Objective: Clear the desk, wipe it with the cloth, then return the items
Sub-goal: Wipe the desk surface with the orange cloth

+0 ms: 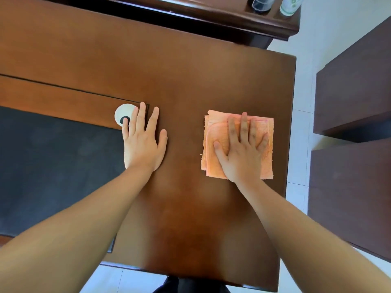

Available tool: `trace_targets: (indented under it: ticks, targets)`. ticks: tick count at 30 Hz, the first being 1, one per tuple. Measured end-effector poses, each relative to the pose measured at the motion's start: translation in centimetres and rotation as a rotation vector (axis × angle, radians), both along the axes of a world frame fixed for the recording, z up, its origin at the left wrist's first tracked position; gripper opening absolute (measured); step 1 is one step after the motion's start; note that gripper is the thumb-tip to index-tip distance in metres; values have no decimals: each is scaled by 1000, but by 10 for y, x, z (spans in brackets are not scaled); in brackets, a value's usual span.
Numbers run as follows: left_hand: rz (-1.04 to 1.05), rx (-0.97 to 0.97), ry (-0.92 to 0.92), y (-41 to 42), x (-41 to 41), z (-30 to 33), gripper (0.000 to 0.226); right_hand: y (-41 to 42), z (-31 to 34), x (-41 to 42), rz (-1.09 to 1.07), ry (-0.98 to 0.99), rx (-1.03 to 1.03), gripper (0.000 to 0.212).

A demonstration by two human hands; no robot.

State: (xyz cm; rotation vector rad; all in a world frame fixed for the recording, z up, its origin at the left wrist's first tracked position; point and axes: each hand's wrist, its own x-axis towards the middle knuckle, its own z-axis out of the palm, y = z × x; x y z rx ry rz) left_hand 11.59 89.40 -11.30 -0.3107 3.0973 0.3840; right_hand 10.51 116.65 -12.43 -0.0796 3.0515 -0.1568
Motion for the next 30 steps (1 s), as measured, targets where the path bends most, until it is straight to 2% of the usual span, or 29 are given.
trace_targets:
  ticks: [20,25,30]
  targets:
    - [-1,5,34,-3,-6,-12,64,-52,11,-239,46,-54,-36,84]
    - [-6,5,16,-4,-6,-14,65,-57,13,-255,65,-50,-33,85]
    - [-6,-12,-20,-4,-6,-12,65,-57,11,-223,52,-43,-46,83]
